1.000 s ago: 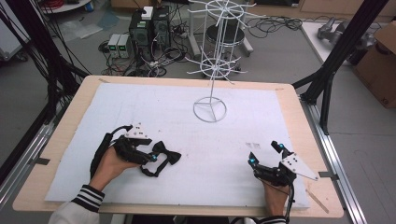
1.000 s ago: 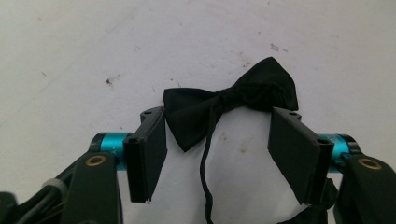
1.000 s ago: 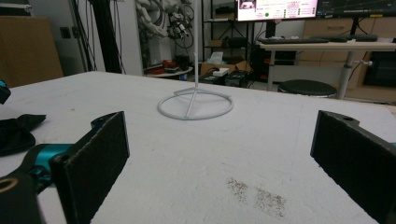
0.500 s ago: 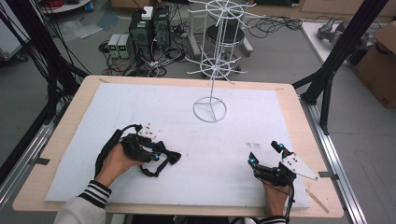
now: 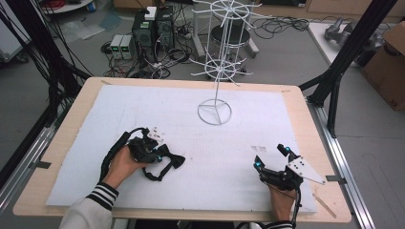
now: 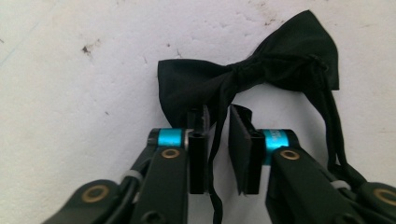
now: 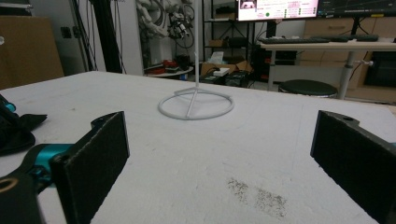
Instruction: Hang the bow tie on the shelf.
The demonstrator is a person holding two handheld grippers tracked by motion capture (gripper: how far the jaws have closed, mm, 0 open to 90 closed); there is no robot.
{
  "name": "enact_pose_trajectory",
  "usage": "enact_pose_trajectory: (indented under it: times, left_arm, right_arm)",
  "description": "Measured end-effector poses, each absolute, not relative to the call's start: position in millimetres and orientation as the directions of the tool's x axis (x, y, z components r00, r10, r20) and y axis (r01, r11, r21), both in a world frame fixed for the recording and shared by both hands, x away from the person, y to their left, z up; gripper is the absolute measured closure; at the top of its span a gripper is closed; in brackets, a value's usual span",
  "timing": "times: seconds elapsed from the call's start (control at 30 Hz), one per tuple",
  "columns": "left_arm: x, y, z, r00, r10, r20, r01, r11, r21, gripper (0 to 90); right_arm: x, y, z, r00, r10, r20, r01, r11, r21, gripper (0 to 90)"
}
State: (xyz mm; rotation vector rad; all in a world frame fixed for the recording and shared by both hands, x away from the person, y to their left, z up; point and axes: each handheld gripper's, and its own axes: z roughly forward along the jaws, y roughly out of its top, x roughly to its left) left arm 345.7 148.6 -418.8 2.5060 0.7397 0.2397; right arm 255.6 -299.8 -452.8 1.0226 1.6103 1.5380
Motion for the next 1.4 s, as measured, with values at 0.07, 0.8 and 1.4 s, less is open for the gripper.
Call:
enact_pose_trajectory:
  times: [0.07, 0.8, 1.4]
  left_arm:
    - [346, 148, -419, 0.834, 0.552, 0.018, 0.465, -0.719, 0.517, 83.6]
    - [340, 156, -402, 0.853, 0.519, 0.058, 0.338, -0.633, 0.697, 88.8]
    - [333, 157, -379, 0.843, 0.534, 0.064, 0.188, -0.404, 0.895, 89.0]
  right_arm:
    - [256, -300, -453, -0.463, 0.885, 0.048, 0.085, -0.009, 0.996, 3.3]
    - [256, -300, -453, -0.461, 0.886, 0.043, 0.084, -0.005, 0.996, 3.3]
    - [256, -299, -453, -0.461, 0.887, 0.035, 0.079, 0.002, 0.997, 3.3]
